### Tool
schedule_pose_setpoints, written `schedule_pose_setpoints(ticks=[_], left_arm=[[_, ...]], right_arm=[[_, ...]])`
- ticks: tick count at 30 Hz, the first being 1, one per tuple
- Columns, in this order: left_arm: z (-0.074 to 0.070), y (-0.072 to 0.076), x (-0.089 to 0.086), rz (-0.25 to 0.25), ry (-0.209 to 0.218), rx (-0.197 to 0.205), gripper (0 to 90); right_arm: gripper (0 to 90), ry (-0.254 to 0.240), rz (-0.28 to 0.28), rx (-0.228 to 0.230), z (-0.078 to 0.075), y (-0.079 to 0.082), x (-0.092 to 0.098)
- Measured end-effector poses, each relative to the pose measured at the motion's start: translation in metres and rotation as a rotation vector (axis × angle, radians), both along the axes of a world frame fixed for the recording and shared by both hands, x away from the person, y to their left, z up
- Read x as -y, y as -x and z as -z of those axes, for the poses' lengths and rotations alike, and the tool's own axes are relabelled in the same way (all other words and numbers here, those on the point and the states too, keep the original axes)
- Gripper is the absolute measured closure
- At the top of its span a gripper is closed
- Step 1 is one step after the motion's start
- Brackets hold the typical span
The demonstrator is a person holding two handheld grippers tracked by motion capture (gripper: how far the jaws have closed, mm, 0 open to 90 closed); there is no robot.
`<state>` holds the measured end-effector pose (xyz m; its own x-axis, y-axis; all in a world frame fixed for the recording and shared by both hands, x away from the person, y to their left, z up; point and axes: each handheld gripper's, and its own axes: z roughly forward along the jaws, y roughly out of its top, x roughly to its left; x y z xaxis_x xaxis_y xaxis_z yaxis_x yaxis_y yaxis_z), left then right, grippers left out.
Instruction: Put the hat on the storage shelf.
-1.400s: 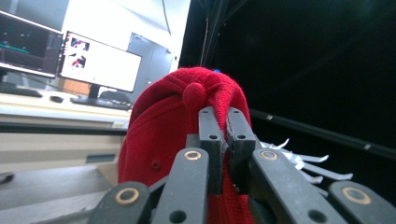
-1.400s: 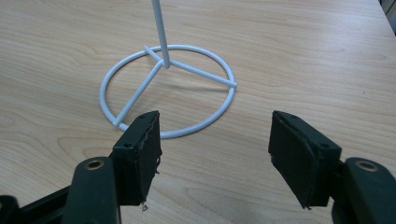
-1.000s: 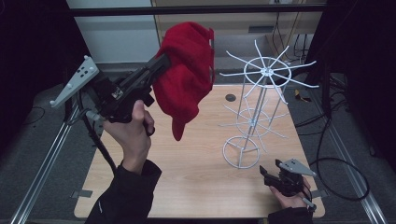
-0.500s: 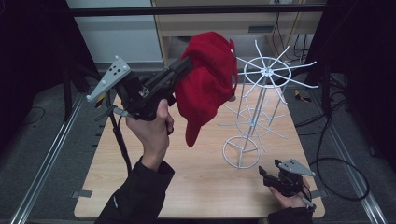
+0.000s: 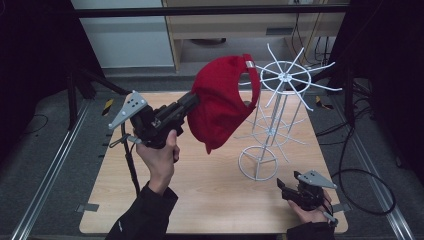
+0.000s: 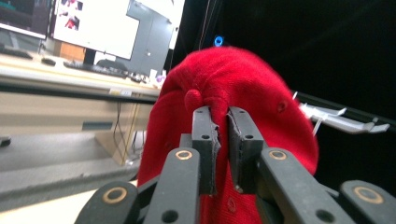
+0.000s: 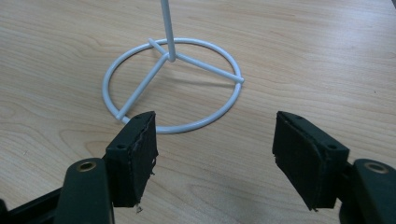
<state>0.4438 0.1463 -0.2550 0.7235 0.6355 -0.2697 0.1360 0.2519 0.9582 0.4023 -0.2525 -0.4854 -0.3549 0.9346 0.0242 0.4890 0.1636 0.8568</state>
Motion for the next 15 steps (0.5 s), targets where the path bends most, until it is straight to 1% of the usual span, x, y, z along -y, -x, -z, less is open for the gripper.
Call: schedule_pose_setpoints(ticks=[4, 5, 8, 10, 12, 14, 15], left_arm=[[0.015, -0.002, 0.002, 0.001, -0.033, -0.028, 80.5], [0.018, -0.002, 0.004, 0.005, -0.042, -0.032, 80.0], [0.026, -0.002, 0.007, 0.014, -0.077, -0.039, 77.6], [0.029, -0.001, 0.009, 0.025, -0.096, -0.035, 76.0], [0.031, 0.001, 0.009, 0.042, -0.123, -0.024, 70.3], [0.033, 0.006, 0.007, 0.027, -0.16, 0.0, 64.5], [0.034, 0.009, 0.005, 0.021, -0.175, 0.01, 60.9]], right_arm=[[30.7, 0.011, -0.004, 0.002, 0.001, -0.001, 0.0], [30.6, 0.007, -0.003, -0.003, 0.001, 0.0, 0.0], [30.5, 0.013, -0.005, 0.003, 0.001, -0.001, 0.0], [30.5, 0.009, -0.004, 0.0, 0.001, 0.0, 0.0], [30.4, 0.012, -0.005, 0.002, 0.001, -0.001, 0.0], [30.3, 0.014, -0.005, 0.005, 0.001, -0.001, 0.0], [30.3, 0.006, 0.0, -0.001, 0.001, 0.0, 0.0]])
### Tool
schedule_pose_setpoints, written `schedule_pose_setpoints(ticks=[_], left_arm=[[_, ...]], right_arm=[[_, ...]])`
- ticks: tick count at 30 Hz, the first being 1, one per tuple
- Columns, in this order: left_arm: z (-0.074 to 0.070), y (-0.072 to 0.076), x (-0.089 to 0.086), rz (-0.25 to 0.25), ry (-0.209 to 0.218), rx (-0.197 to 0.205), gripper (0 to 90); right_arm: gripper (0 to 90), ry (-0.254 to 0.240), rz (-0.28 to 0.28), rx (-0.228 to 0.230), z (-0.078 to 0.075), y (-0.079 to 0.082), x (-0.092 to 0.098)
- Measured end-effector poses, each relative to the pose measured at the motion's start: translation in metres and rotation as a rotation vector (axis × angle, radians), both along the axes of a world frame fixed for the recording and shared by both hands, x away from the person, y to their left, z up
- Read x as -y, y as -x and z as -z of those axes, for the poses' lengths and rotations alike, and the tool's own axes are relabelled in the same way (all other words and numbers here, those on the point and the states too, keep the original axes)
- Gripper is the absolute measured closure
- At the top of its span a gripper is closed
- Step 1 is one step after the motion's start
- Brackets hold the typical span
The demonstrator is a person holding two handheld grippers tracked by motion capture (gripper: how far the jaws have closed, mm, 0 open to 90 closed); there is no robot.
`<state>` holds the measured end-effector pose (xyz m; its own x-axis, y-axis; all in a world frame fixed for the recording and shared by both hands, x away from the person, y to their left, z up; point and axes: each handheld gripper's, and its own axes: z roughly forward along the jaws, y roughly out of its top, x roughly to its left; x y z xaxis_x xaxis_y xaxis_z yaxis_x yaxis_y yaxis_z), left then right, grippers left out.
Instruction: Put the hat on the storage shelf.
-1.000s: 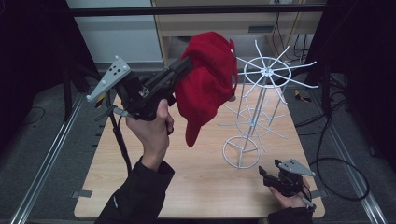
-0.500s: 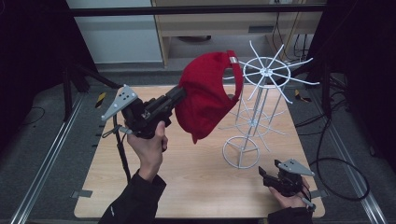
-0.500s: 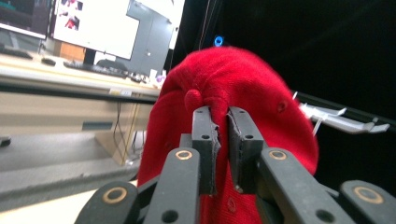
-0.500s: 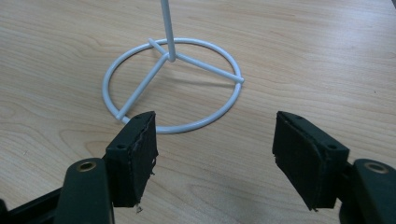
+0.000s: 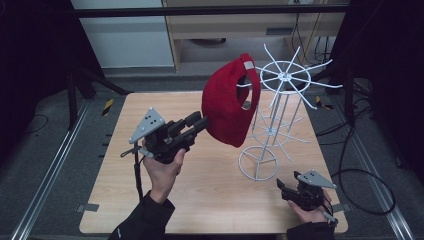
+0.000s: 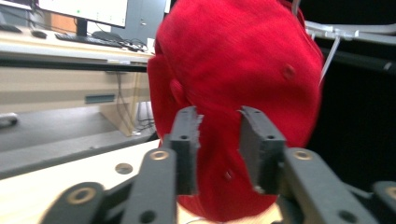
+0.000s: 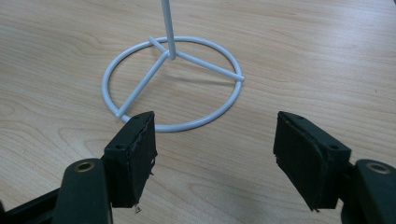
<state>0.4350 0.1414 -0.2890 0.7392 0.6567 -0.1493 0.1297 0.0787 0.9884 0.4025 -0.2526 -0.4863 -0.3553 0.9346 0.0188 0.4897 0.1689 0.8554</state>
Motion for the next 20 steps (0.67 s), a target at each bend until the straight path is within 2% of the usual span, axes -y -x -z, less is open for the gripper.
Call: schedule_pose_setpoints(ticks=[2, 4, 7, 10, 12, 15, 18, 20], left_arm=[[0.004, 0.006, -0.007, -0.003, -0.028, 0.021, 53.5], [0.01, 0.013, -0.017, -0.027, -0.049, 0.035, 47.1], [0.021, 0.019, -0.033, -0.05, -0.077, 0.034, 40.6], [0.039, 0.024, -0.05, -0.098, -0.137, 0.023, 36.0], [0.053, 0.024, -0.062, -0.133, -0.154, -0.001, 33.7], [0.076, 0.019, -0.08, -0.176, -0.156, -0.06, 31.7], [0.103, 0.014, -0.097, -0.225, -0.212, -0.105, 29.6], [0.122, 0.009, -0.108, -0.252, -0.242, -0.15, 28.3]], right_arm=[[30.3, 0.004, -0.002, 0.0, 0.0, 0.0, 0.0], [30.2, 0.001, 0.0, -0.001, 0.0, 0.0, 0.0], [30.0, 0.004, 0.002, -0.003, 0.0, 0.0, 0.0], [29.4, 0.005, 0.009, -0.002, 0.0, 0.0, 0.001], [28.8, 0.011, 0.011, 0.005, 0.001, -0.001, 0.002], [27.3, 0.012, 0.014, 0.004, 0.002, -0.001, 0.001], [25.2, 0.009, 0.018, 0.005, 0.002, -0.001, 0.002], [24.3, 0.0, 0.02, -0.002, 0.002, -0.001, 0.002]])
